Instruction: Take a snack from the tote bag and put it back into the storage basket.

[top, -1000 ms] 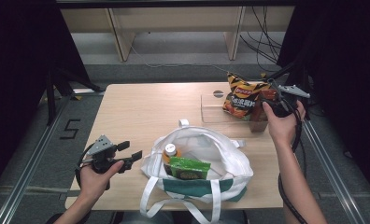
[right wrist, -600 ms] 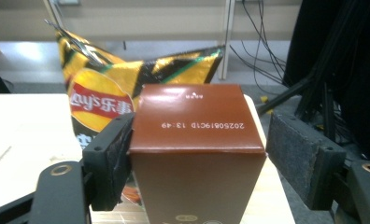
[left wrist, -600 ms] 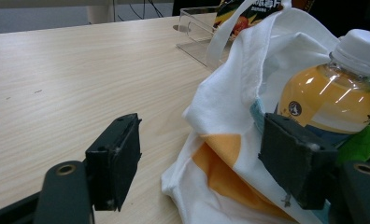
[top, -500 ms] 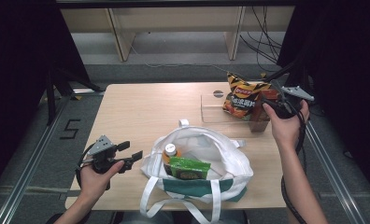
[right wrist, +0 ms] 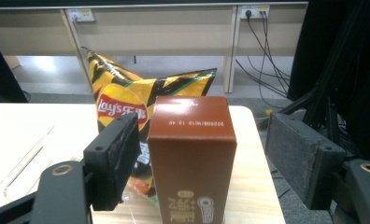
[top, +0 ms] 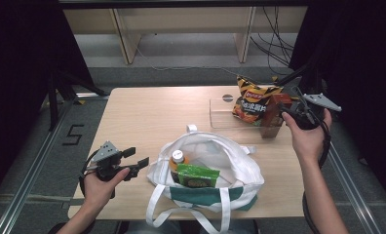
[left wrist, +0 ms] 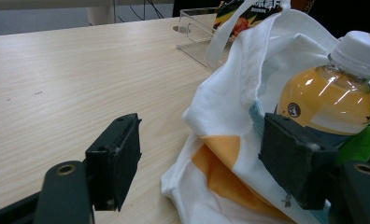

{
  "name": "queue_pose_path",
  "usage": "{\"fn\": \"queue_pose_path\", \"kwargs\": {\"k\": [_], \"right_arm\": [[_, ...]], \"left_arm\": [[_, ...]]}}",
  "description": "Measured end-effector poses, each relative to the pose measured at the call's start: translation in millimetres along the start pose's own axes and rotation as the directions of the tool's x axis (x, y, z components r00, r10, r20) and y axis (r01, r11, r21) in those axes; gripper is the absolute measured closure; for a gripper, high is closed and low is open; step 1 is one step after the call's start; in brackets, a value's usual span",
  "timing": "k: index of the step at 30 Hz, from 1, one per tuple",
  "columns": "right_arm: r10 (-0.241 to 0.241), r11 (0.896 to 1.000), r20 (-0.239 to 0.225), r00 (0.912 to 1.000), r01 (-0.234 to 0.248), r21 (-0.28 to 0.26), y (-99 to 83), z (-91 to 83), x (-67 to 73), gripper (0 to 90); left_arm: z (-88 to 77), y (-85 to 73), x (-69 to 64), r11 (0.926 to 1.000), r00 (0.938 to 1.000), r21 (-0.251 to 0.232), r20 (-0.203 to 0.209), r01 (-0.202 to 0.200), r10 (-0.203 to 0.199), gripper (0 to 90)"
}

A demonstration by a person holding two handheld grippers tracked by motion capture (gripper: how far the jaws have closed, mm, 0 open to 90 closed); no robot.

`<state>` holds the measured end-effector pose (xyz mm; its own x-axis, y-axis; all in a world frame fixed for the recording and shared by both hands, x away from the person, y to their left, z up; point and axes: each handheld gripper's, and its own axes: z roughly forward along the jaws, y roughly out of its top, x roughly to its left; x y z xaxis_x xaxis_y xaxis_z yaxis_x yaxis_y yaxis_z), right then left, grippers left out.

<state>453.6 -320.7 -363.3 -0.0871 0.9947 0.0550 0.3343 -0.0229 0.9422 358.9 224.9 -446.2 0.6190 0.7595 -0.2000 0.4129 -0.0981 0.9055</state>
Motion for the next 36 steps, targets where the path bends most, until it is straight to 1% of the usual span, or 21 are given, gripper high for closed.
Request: {"fn": "queue_pose_path", "kwargs": {"k": [1,2,3,4,6,7,8,9,11,14,16,17,22,24,25,28,29,31,32,34,36], "right_arm": [[-0.006,1.000,0.000,1.0000,0.006,0.010,0.1,-2.7,-0.6,27.7],[0.000,1.000,-0.006,1.0000,0.000,0.006,-0.4,-5.2,-0.4,28.2],[0.009,1.000,-0.013,0.9999,-0.009,0.001,-1.0,-7.6,0.1,28.6],[-0.008,1.000,-0.023,0.9997,0.007,-0.007,-1.5,-10.5,-0.8,29.0],[-0.013,1.000,-0.024,0.9996,0.013,-0.006,-2.6,-16.5,0.6,29.4],[-0.002,1.000,-0.023,0.9997,0.002,-0.001,-3.4,-20.1,2.4,29.7],[-0.028,1.000,-0.026,0.9993,0.028,-0.012,-4.0,-22.7,1.6,30.0],[-0.018,1.000,-0.027,0.9995,0.018,-0.001,-4.0,-26.7,2.7,30.6],[-0.041,0.999,-0.034,0.9986,0.040,-0.017,-4.7,-32.8,2.5,32.1],[-0.034,0.999,-0.047,0.9983,0.034,-0.011,-7.1,-41.8,7.0,34.8],[-0.048,0.999,-0.062,0.9969,0.048,-0.002,-9.6,-46.8,9.1,37.0],[-0.069,0.998,-0.064,0.9955,0.069,-0.006,-10.7,-47.9,8.9,37.7],[-0.065,0.998,-0.105,0.9924,0.065,-0.005,-18.7,-60.2,17.2,46.6],[-0.077,0.997,-0.129,0.9886,0.076,-0.008,-21.7,-64.0,19.5,50.0],[-0.058,0.998,-0.137,0.9889,0.058,-0.002,-23.2,-66.6,22.2,51.3],[-0.064,0.998,-0.168,0.9837,0.066,0.006,-26.3,-70.4,26.4,55.5],[-0.079,0.997,-0.181,0.9803,0.082,0.006,-26.7,-71.9,26.5,56.3],[-0.068,0.997,-0.206,0.9763,0.071,0.009,-29.5,-73.7,30.4,58.3],[-0.058,0.998,-0.229,0.9717,0.063,0.014,-31.6,-74.9,33.2,59.0],[-0.085,0.996,-0.236,0.9681,0.090,0.012,-34.0,-75.8,35.3,59.3],[-0.052,0.997,-0.253,0.9662,0.063,0.034,-36.5,-77.6,40.1,59.6]], "left_arm": [[-0.4,0.1,-0.5,1.0000,1.0000,0.005,-0.007,0.002,-0.002,28.5],[-0.3,0.4,0.4,0.9999,0.9999,0.004,-0.002,-0.014,0.014,28.5],[-0.4,0.6,0.3,0.9999,0.9999,0.004,-0.002,-0.013,0.013,28.5],[0.3,0.1,-0.4,1.0000,1.0000,-0.005,-0.003,0.005,-0.005,28.5],[0.2,0.2,-0.4,1.0000,1.0000,-0.006,-0.003,0.005,-0.005,28.5],[0.2,0.2,-0.1,1.0000,1.0000,-0.006,-0.001,0.003,-0.003,28.4],[0.0,0.1,-0.4,1.0000,1.0000,-0.007,-0.004,0.006,-0.006,28.5],[-0.9,0.7,-0.3,1.0000,0.9999,0.000,-0.009,-0.006,0.006,28.5],[-0.9,1.1,-0.5,1.0000,1.0000,-0.001,-0.005,-0.006,0.006,28.4],[-0.3,0.9,-0.5,1.0000,1.0000,-0.007,0.002,-0.003,0.003,28.4],[-0.5,1.2,-0.2,0.9999,0.9999,-0.007,0.004,-0.012,0.012,28.4],[-0.7,1.3,-0.5,0.9999,0.9999,-0.006,0.000,-0.012,0.012,28.4],[-0.8,1.5,-1.0,0.9999,1.0000,-0.011,-0.002,-0.001,0.001,28.4],[-0.8,1.6,-1.2,0.9999,1.0000,-0.011,-0.001,-0.002,0.001,28.3],[-0.8,1.7,-1.3,0.9999,1.0000,-0.011,-0.002,-0.002,0.002,28.3],[-0.4,1.8,-1.3,0.9998,1.0000,-0.017,-0.001,0.001,-0.001,28.3],[-0.3,1.7,-1.2,0.9999,1.0000,-0.017,-0.001,0.001,-0.001,28.3],[-0.7,1.6,-1.1,1.0000,1.0000,-0.009,-0.003,-0.002,0.002,28.3],[-0.6,1.5,-1.0,1.0000,1.0000,-0.009,-0.002,-0.002,0.002,28.3],[-0.7,1.6,-0.9,1.0000,1.0000,-0.009,-0.002,-0.003,0.003,28.3],[-0.6,1.5,-0.9,1.0000,1.0000,-0.008,-0.002,-0.003,0.003,28.3]]}}
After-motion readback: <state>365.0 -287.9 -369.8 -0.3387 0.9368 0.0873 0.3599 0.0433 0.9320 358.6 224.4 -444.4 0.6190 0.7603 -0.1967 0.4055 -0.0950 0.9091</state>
